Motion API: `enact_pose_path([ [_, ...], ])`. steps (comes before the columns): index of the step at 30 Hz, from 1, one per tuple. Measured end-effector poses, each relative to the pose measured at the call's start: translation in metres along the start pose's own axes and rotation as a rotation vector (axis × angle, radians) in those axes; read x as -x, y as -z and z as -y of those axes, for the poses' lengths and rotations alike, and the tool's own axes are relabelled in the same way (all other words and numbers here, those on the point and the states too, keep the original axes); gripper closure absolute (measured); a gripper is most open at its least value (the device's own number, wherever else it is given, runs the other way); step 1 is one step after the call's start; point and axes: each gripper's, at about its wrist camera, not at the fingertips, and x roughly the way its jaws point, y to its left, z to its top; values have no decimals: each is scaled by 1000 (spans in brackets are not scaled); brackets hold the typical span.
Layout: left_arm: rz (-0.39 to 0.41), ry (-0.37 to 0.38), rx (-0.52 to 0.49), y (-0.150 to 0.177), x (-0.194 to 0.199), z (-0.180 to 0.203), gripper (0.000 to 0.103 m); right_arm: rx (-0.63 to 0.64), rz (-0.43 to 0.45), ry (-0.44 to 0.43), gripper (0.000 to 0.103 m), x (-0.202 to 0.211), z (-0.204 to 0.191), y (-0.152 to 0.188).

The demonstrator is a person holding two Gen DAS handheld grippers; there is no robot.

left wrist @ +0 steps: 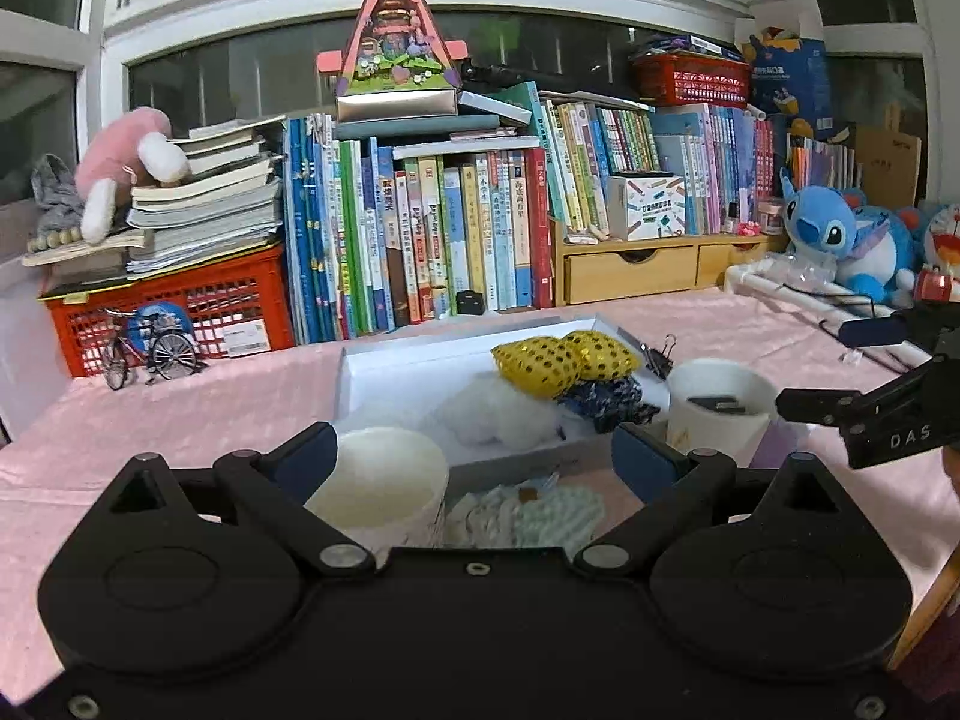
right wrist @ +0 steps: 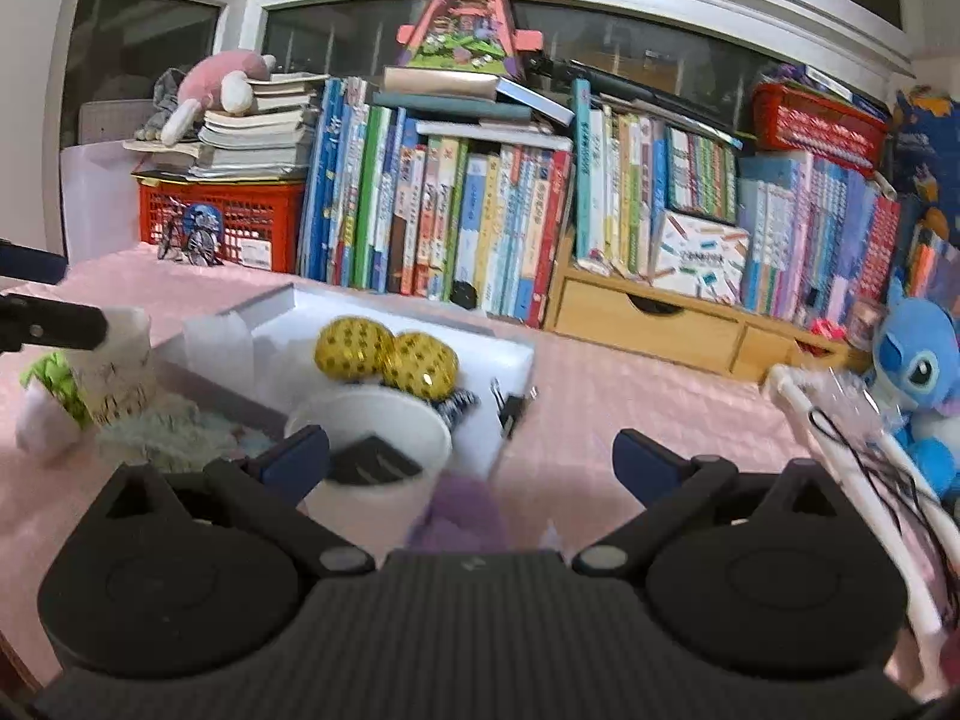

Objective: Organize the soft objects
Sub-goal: 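Move both tools back toward the remaining soft items on the table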

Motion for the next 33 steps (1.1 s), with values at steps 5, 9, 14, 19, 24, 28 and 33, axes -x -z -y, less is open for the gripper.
enact_pose_path([
  [5,-5,2,48,20,6,-5,5,-46,-6,4,0,3,4,20],
  [9,9,-46,62,31,11,-9,5,-75,-3,10,3,5,7,30],
  [14,26,-97,59,43,19,-16,5,-65,-15,6,10,4,6,39],
  [19,24,-143,60,56,28,-22,5,-50,-29,27,25,1,5,47],
  [24,-13,-181,77,76,29,-26,5,-6,-40,51,33,-2,-1,51],
  [28,-38,-202,64,87,26,-26,11,22,-48,57,41,-5,-5,52],
  [33,-77,-214,66,93,19,-28,24,69,-57,82,41,-9,-8,52],
])
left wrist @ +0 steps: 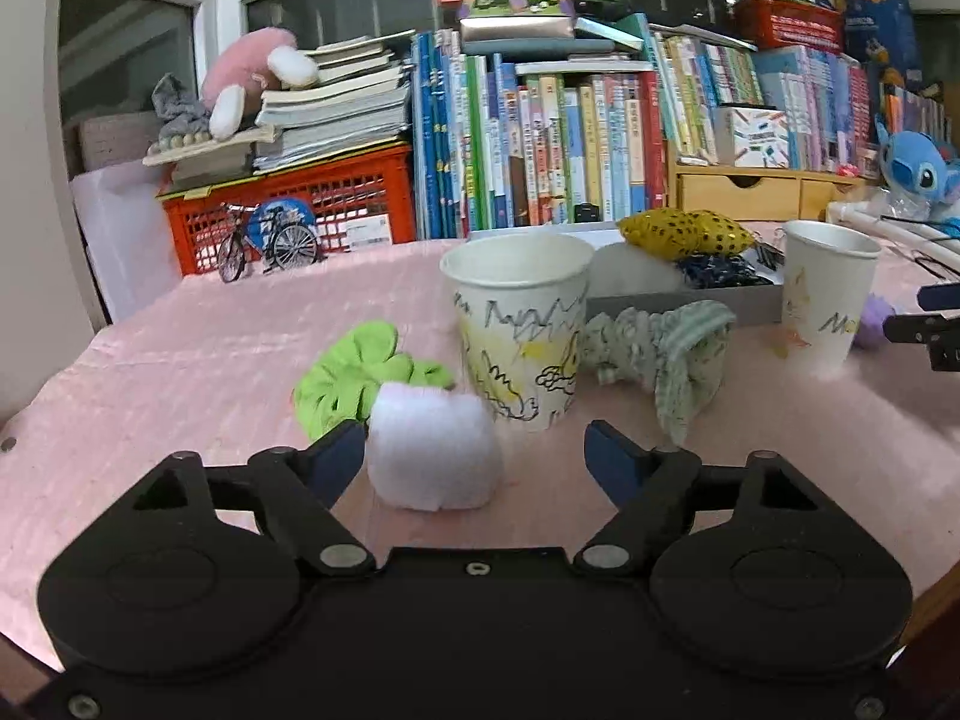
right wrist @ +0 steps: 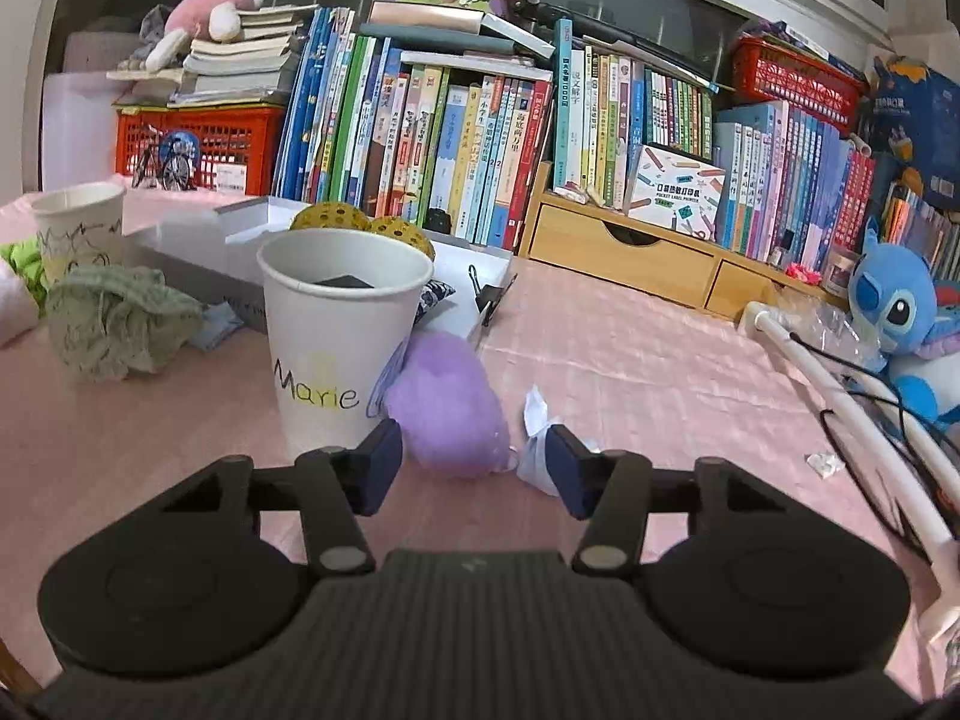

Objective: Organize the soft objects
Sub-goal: 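Move both tools back toward the remaining soft items on the table, then grasp the white fuzzy puff with the left tool while the right tool grasps the lavender pompom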

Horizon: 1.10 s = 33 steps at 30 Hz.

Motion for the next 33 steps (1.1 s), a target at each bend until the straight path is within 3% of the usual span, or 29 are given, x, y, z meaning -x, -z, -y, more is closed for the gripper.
enact_pose_path([
  [15,-54,-57,100,5,-32,-14,34,137,-19,14,41,-14,-12,-5],
  [18,-57,-63,100,4,-35,-13,35,162,-23,27,40,-19,-15,-5],
  [19,-57,-62,100,3,-35,-13,35,169,-24,34,35,-20,-16,-5],
  [23,-55,-66,94,4,-38,-11,36,190,-24,37,35,-24,-19,-5],
  [26,-68,-57,102,4,-40,-12,46,198,-30,37,35,-28,-19,-5],
  [33,-74,-57,95,3,-40,-10,49,200,-47,21,37,-37,-20,-11],
])
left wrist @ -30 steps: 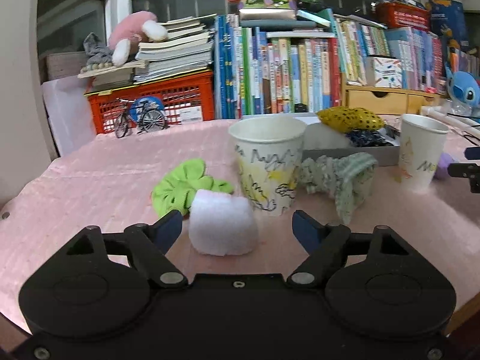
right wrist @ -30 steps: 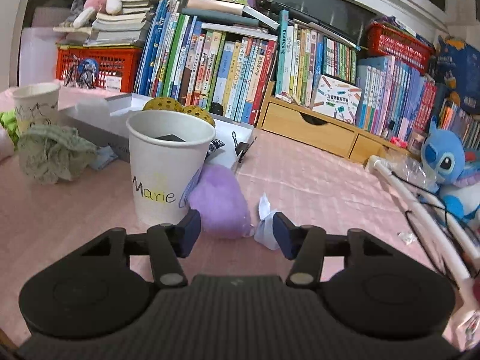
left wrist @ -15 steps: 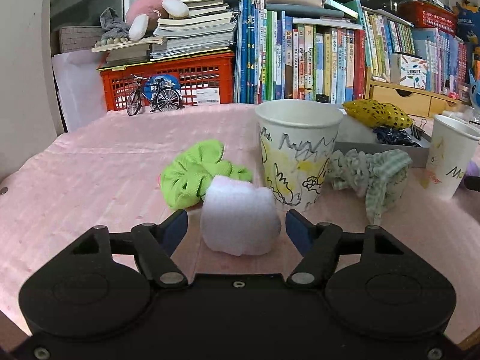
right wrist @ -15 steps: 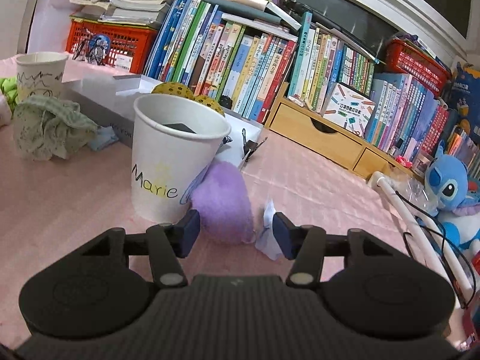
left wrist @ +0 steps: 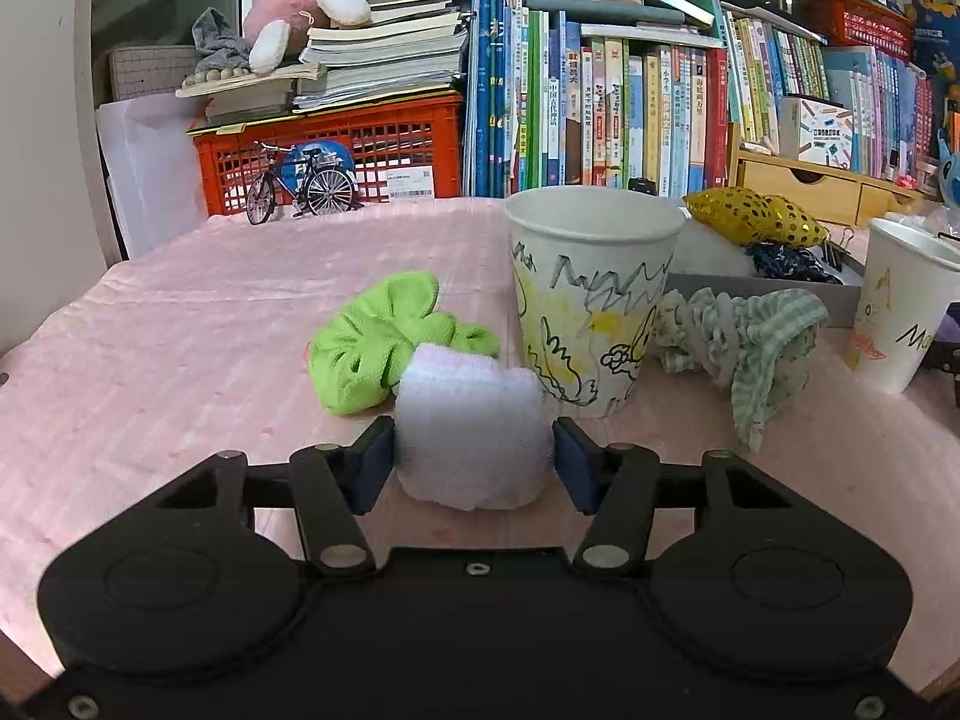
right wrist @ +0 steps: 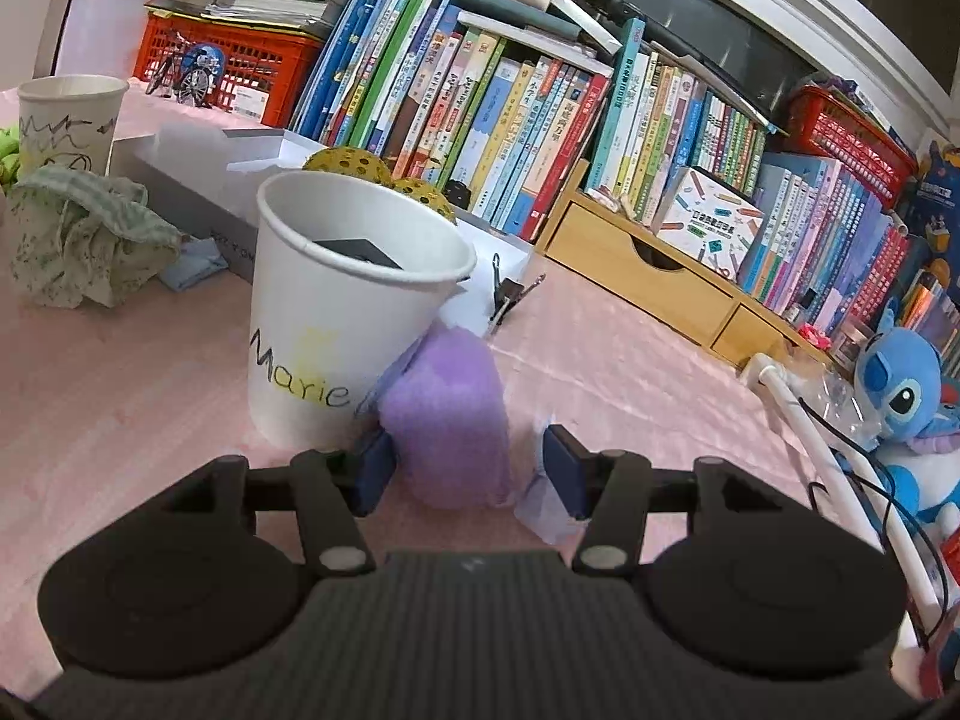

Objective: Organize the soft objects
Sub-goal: 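Grasp the white fuzzy puff with the left tool while the right tool grasps the lavender pompom, then carry the white puff and lavender pompom into the grey tray and release both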

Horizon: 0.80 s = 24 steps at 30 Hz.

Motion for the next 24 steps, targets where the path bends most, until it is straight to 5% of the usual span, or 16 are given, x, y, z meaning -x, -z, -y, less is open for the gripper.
enact_pose_path([
  [13,2,72,5,-1,23,-3,50,-1,22,8,63,2,-5,-3],
  [24,81,51,14,-30,37,-9,50,-56,84,60,65,16,9,-17],
])
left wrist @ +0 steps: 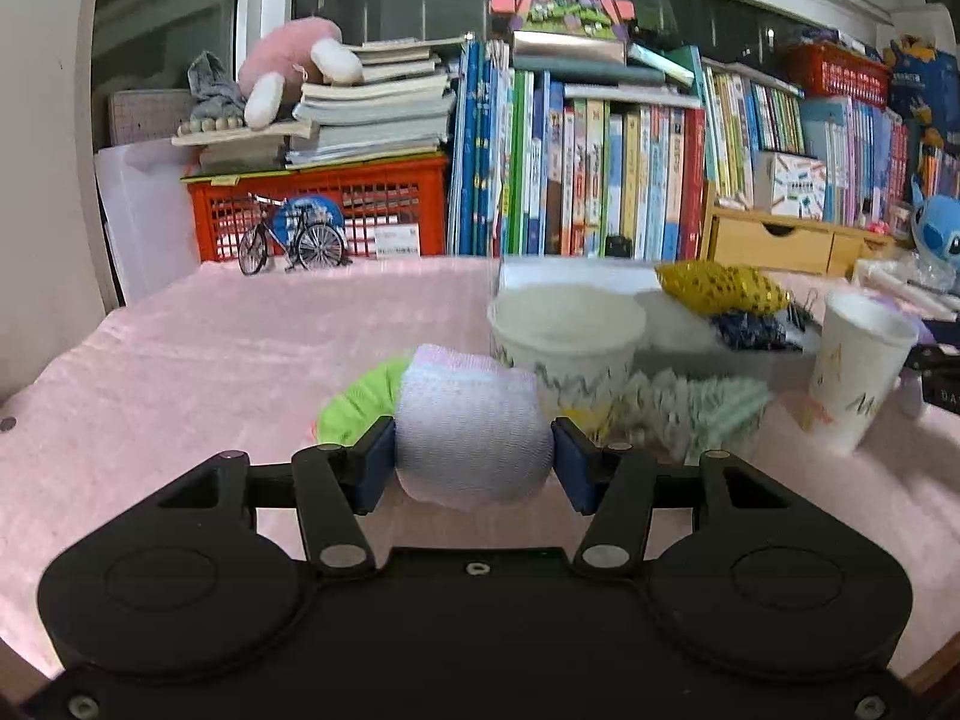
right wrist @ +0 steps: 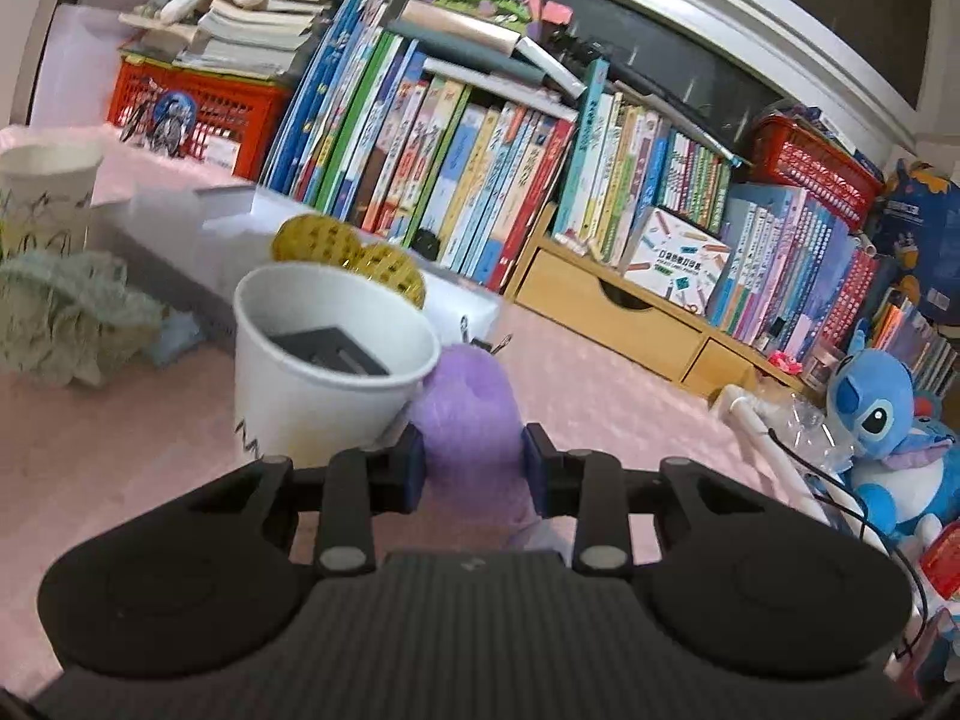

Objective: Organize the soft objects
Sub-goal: 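Carry the white puff and lavender pompom into the grey tray and release both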

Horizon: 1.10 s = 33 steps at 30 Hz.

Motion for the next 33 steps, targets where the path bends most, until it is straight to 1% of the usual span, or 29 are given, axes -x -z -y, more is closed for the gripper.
enact_pose_path([
  [6,41,-12,-3,-20,2,-4,50,-24,17,18,64,7,10,-7],
  [11,63,3,18,-36,3,-9,50,-63,27,31,64,13,21,-14],
  [14,75,11,10,-47,4,-8,50,-98,37,26,64,18,30,-19],
  [18,88,30,18,-63,2,-8,50,-133,46,20,64,22,41,-28],
  [21,100,58,26,-78,0,-7,50,-161,42,14,64,23,46,-36],
  [24,111,78,11,-92,-2,-3,50,-185,45,3,64,22,50,-43],
  [30,75,133,17,-120,-19,7,50,-206,58,-27,64,19,53,-59],
  [33,69,140,2,-130,-29,15,50,-216,50,-43,64,12,51,-64],
])
